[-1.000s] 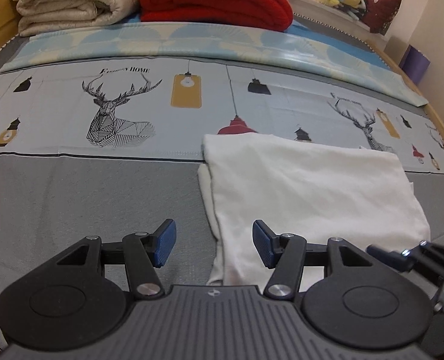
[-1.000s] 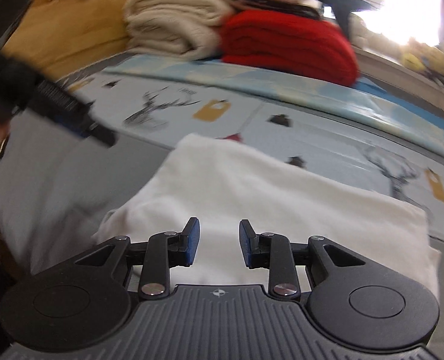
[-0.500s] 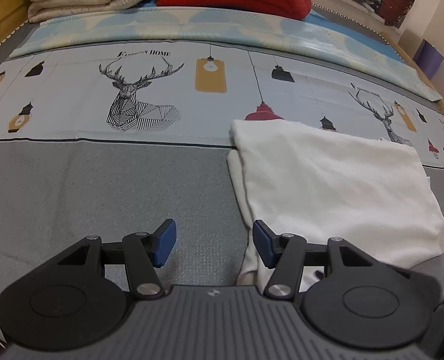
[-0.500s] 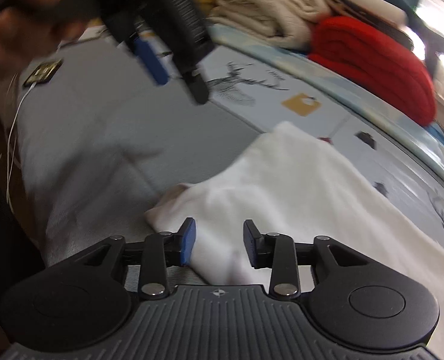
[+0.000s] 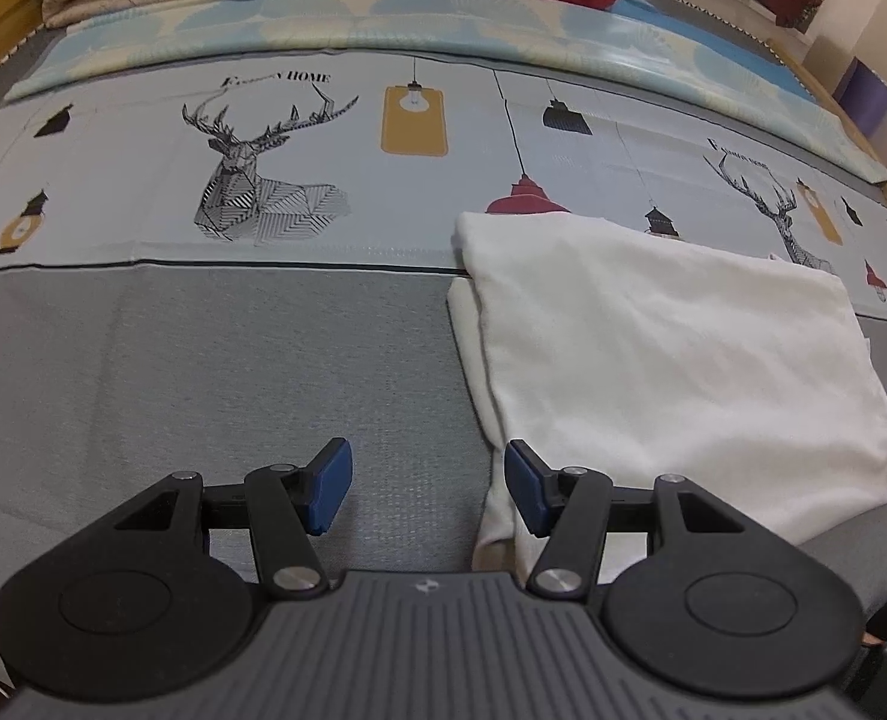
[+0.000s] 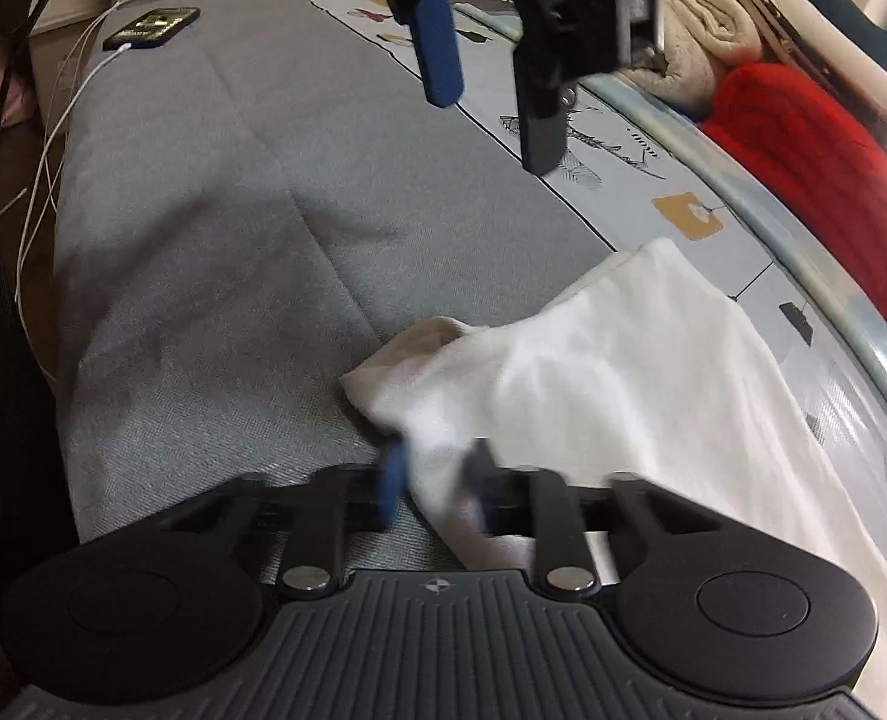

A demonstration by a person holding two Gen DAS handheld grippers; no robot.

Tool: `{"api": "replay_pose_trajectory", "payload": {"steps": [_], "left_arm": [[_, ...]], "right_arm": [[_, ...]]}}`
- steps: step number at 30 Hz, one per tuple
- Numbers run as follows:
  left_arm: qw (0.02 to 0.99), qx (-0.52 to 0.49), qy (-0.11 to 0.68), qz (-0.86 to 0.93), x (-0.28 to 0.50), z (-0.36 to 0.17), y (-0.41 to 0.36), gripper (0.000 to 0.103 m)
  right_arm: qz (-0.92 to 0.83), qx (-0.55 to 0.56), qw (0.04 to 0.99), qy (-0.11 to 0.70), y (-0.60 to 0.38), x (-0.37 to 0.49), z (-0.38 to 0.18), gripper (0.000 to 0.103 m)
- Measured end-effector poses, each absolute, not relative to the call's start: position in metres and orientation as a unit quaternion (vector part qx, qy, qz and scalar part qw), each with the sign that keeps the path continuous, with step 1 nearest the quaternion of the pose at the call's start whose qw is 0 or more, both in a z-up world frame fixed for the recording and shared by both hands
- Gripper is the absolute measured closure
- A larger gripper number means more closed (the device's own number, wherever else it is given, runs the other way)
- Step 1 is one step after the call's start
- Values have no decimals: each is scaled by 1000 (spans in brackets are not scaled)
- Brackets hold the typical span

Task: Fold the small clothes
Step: 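Pinch the shirt edge with the right gripper while the left gripper pinches the shirt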

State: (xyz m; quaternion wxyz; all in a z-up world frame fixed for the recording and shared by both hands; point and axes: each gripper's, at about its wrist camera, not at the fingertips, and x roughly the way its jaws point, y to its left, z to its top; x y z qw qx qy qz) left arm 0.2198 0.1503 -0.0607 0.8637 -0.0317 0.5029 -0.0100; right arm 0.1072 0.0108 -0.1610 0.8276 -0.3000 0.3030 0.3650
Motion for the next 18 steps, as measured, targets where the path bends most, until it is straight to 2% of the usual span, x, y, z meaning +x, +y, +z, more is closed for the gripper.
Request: {"api": "replay_pose_trajectory", "payload": {"steps": [2, 7, 11, 18], "left_arm": [[859, -37, 510, -11, 224, -64, 147, 40], [834, -111, 539, -31, 242, -76, 145, 21], [803, -195, 561, -41, 255, -89, 145, 20], [785, -219, 578, -40, 275, -111, 131, 23]], "right_arm": [[365, -268, 836, 309, 5, 112, -152, 98], [356, -198, 864, 297, -16, 118, -121, 99], [354, -164, 875, 288, -33, 114, -104, 99], [360, -156, 877, 279, -48, 105, -99, 99]]}}
